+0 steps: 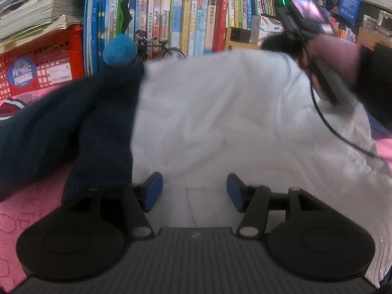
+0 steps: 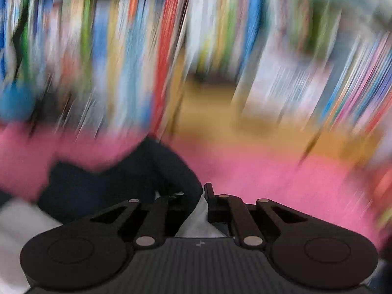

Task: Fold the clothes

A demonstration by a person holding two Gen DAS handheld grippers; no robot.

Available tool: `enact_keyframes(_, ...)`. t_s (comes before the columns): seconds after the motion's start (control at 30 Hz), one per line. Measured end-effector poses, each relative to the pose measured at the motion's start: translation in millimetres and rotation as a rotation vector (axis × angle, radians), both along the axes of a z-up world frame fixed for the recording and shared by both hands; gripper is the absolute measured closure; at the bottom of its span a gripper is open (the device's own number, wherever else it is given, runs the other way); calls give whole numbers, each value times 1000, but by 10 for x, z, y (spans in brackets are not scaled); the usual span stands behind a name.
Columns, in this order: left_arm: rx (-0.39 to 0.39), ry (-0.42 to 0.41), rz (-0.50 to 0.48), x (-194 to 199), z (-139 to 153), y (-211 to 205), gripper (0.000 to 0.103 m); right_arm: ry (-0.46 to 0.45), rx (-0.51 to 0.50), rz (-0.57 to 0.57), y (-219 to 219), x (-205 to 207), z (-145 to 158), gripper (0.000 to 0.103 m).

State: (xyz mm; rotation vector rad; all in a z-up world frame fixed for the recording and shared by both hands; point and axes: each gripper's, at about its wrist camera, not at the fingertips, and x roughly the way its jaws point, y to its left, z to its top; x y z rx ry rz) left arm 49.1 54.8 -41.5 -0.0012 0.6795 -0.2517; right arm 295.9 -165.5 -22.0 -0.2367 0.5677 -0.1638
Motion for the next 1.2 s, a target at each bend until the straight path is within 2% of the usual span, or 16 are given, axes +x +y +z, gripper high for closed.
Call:
enact_keyframes(0.07, -17, 1, -19, -2, 5, 16, 44, -173, -31, -12, -55, -5, 113, 89)
enact_keyframes(0.13, -21, 3, -24, 4, 10, 27, 42, -142, 60, -8, -158, 13, 156, 84)
enact_keyframes(0.2, -27, 5, -29, 9, 10, 35, 38, -114, 119, 29, -179, -52, 177, 66)
enact_keyframes(0.23, -30, 6, -32, 11, 9, 40, 38, -105, 142, 58, -169, -105, 182, 45)
enact_keyframes(0.27, -33, 6, -32, 14, 14, 46, 38, -96, 164, 87, -159, -157, 187, 33)
enact_keyframes(0.37, -97, 9, -25, 24, 30, 140, 38, -92, 203, 196, -76, -512, 259, 27)
enact_keyframes(0.57, -432, -54, 14, -158, 268, 770, 38, 0, 372, 408, 181, -1283, 217, 23)
enact_keyframes(0.63, -478, -116, 96, -288, 377, 1083, 37, 51, 387, 440, 266, -1444, 60, 23)
enact_keyframes(0.77, -419, -143, 504, -302, 380, 1767, 34, 135, 395, 469, 400, -1682, -214, 23)
enact_keyframes(0.83, -382, -93, 719, -147, 259, 2059, 49, 159, 402, 462, 448, -1755, -299, 23)
enact_keyframes(0.87, -385, -78, 765, -30, 183, 2172, 66, 167, 407, 459, 469, -1791, -319, 23)
enact_keyframes(0.93, -398, -39, 812, 211, 62, 2281, 67, 161, 411, 452, 483, -1869, -314, 23)
enact_keyframes(1.03, -422, -20, 855, 481, -27, 2286, 67, 129, 429, 445, 411, -2003, -228, 24)
enact_keyframes(1.07, -444, -21, 845, 525, -19, 2251, 71, 122, 435, 435, 366, -2040, -203, 24)
enact_keyframes(1.1, -468, -25, 833, 562, -9, 2212, 96, 118, 435, 419, 317, -2063, -202, 24)
enact_keyframes(1.2, -478, -47, 771, 675, 74, 1991, 101, 109, 434, 369, 173, -2120, -200, 24)
